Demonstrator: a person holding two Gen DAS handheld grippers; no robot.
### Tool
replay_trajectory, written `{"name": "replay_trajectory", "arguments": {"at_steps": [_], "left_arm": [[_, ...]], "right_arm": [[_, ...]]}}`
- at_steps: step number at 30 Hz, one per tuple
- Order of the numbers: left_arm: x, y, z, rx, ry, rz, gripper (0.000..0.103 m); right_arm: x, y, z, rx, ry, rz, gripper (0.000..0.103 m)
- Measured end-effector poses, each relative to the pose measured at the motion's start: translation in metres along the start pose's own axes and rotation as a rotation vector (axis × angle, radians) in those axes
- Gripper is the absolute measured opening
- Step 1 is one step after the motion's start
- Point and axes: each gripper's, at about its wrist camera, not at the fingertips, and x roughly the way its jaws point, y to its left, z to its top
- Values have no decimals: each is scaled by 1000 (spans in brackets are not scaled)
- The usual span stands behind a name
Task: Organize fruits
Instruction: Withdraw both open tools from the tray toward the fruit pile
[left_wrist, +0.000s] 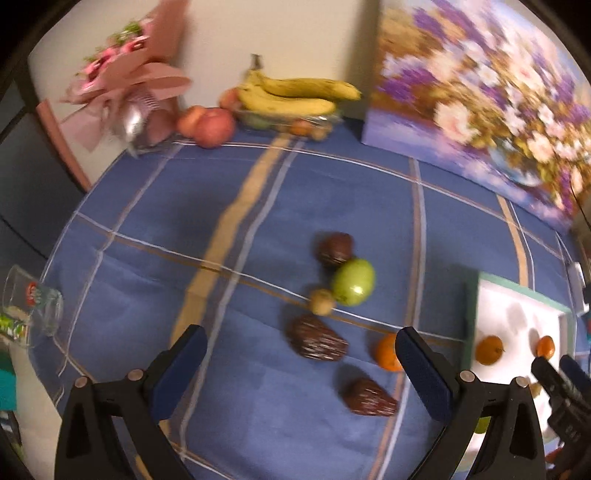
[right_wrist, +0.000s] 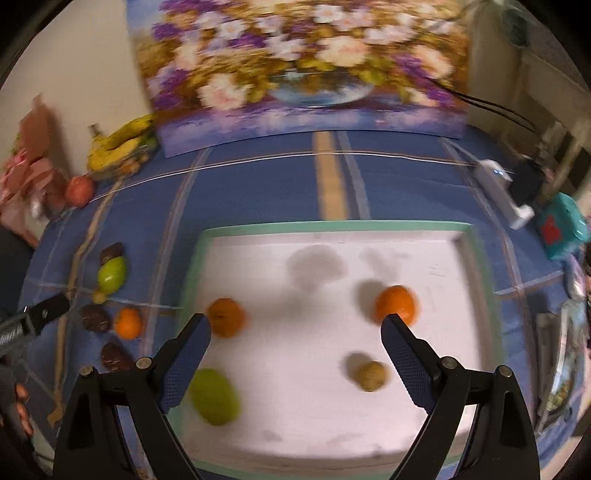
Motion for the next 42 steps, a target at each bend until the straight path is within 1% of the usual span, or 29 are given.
{"name": "replay_trajectory", "arguments": {"at_steps": [8, 13, 16, 22, 24, 28, 31, 32, 35, 42], "left_arm": [[-6, 57, 6, -132, -26, 9, 103], [-11, 73, 10, -170, -58, -1, 103], [-10, 77, 12, -176, -63, -22, 103], [6, 77, 16, -180, -20, -52, 103], [10, 74, 18, -170, -17, -57, 103], [17, 69, 21, -158, -19, -68, 103], [27, 66, 23, -159, 18, -111, 103], [31, 65, 23, -158, 28, -115, 103], [41, 61, 21, -146, 63, -95, 103], [60, 47, 17, -124, 116, -120, 103]], "right_arm": [[9, 55, 3, -105, 11, 69, 94], [8, 82, 5, -145, 2, 121, 94], [5, 97, 7, -170, -18, 132, 94], [4, 113, 14, -168, -37, 177, 93], [7, 118, 15, -176, -33, 177, 93], [15, 126, 15, -194, -18, 177, 93], [22, 132, 15, -205, -5, 178, 93], [24, 134, 15, -208, -1, 179, 93], [33, 139, 14, -221, 16, 174, 91], [59, 146, 7, -245, 77, 159, 89]]}}
